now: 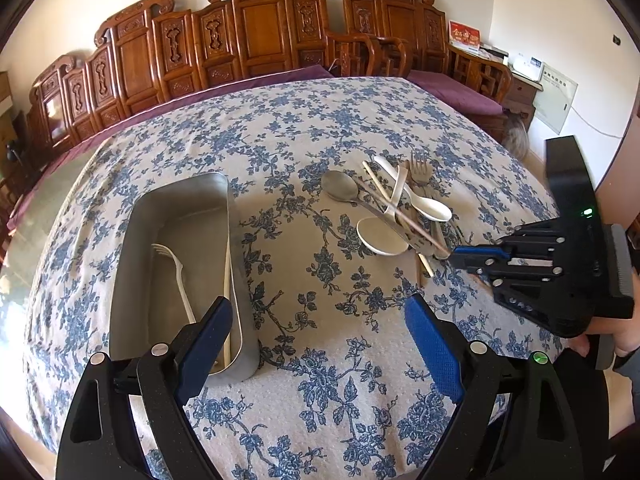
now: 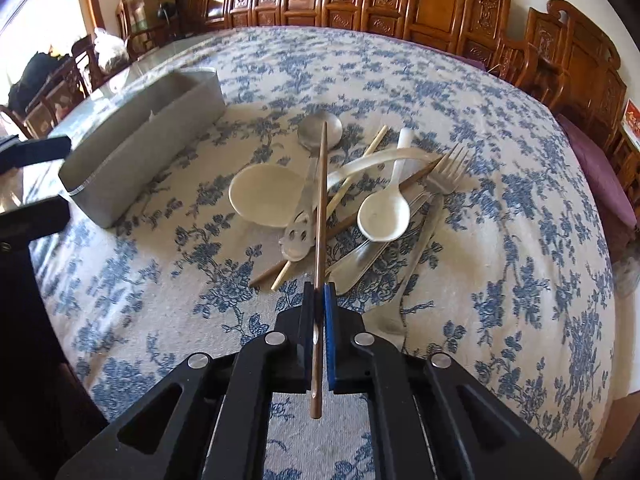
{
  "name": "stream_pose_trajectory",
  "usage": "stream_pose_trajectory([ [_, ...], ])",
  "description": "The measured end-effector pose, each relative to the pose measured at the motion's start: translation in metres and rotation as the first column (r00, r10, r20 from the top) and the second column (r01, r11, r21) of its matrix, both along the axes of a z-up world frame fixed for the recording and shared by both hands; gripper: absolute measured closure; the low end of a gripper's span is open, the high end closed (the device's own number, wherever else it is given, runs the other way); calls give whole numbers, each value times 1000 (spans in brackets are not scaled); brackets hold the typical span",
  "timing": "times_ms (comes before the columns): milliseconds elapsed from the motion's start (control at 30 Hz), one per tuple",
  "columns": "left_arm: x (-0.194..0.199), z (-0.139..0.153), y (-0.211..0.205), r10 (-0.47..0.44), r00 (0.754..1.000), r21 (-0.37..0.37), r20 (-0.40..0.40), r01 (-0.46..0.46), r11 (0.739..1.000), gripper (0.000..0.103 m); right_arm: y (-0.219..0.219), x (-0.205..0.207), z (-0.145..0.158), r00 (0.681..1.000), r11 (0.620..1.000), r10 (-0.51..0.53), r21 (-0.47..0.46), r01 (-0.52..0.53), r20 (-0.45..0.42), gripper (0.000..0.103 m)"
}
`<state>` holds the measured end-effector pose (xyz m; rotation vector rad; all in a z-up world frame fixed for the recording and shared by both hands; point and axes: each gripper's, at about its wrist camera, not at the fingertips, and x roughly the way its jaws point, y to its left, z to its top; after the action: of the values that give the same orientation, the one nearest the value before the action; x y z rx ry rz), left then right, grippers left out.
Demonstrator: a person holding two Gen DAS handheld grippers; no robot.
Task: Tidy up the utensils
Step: 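Grasp another wooden chopstick from the pile with the right tool and lift it, then grasp a metal spoon by its handle with the left tool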
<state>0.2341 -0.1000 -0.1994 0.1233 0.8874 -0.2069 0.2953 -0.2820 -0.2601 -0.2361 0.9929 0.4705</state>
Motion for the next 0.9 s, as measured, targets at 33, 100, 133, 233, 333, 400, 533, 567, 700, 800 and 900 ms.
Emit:
stream_pose_trajectory([
  [33, 1, 0, -1, 0, 1000, -2, -3, 0, 1000, 19, -4, -1, 5, 1000, 1000, -8, 13, 8, 8, 97],
  [100, 5, -2, -2, 0, 1000, -5, -12, 0, 1000, 19, -9, -4, 13, 1000, 999, -20, 27, 20, 19, 97],
  [133, 8, -2, -3, 0, 1000, -6, -15, 0, 1000, 19, -13, -5, 18, 999, 999, -30, 39, 29, 23, 97],
  [233, 18, -5, -8, -1, 1000, -14, -30, 1, 1000, 19, -25, -5, 24, 998, 997, -57, 60, 55, 28, 97],
  [333, 35, -10, -16, -1, 998, -27, -56, 0, 1000, 19, -34, -2, 25, 997, 995, -78, 64, 76, 27, 97],
  [400, 46, -13, -22, 2, 998, -34, -68, -4, 999, 19, -42, 1, 25, 995, 993, -96, 75, 94, 24, 97],
  [533, 70, -19, -32, 13, 995, -60, -99, -19, 998, 19, -57, 5, 27, 991, 987, -132, 96, 129, 19, 97],
  [567, 78, -21, -36, 18, 994, -68, -110, -25, 997, 22, -60, 5, 27, 990, 986, -138, 101, 136, 17, 97],
  [700, 102, -29, -46, 43, 988, -72, -147, -54, 996, 38, -66, 8, 26, 988, 982, -154, 109, 152, 12, 97],
  [800, 119, -36, -53, 51, 982, -84, -181, -67, 994, 43, -67, 9, 26, 988, 982, -157, 112, 155, 7, 97],
  [900, 134, -42, -60, 75, 976, -74, -202, -92, 993, 45, -69, 9, 25, 987, 980, -160, 123, 159, -2, 97],
])
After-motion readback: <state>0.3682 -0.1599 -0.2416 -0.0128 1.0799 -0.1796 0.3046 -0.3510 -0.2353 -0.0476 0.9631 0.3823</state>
